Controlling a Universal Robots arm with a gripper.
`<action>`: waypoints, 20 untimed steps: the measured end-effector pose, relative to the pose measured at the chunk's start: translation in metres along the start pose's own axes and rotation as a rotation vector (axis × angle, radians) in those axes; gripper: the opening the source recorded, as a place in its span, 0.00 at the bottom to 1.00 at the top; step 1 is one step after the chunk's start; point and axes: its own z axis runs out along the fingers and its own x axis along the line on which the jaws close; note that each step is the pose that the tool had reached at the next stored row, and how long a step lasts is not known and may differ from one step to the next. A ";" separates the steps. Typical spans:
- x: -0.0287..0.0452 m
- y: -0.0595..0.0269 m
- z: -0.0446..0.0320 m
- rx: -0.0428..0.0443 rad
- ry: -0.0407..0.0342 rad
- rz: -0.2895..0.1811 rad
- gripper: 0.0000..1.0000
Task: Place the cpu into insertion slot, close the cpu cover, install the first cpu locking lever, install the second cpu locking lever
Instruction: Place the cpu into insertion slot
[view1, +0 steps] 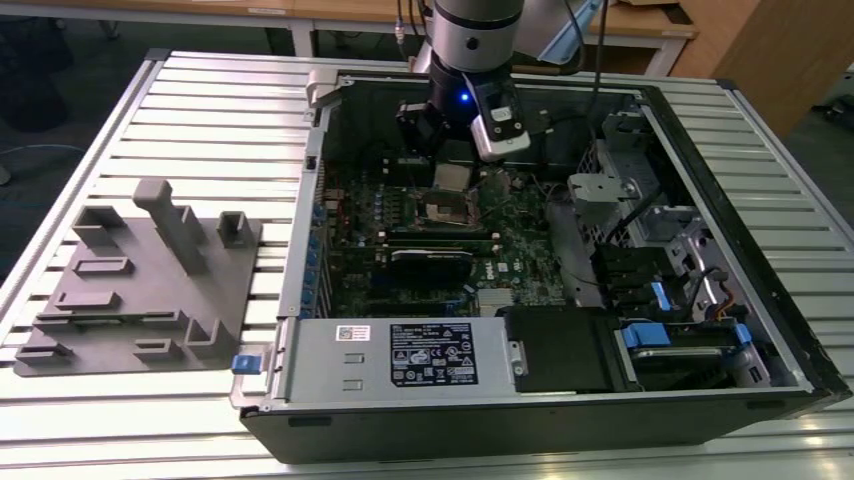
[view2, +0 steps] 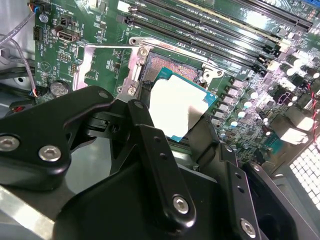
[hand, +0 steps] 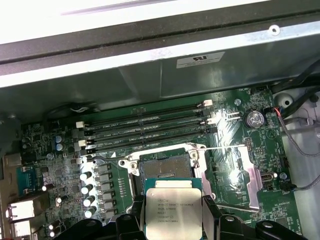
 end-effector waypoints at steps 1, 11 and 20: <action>0.0000 0.0000 0.0000 0.0001 -0.0001 0.001 0.54; 0.0000 0.0000 0.0000 0.0003 -0.0009 0.010 0.54; 0.0000 0.0000 0.0000 0.0005 -0.0016 0.018 0.54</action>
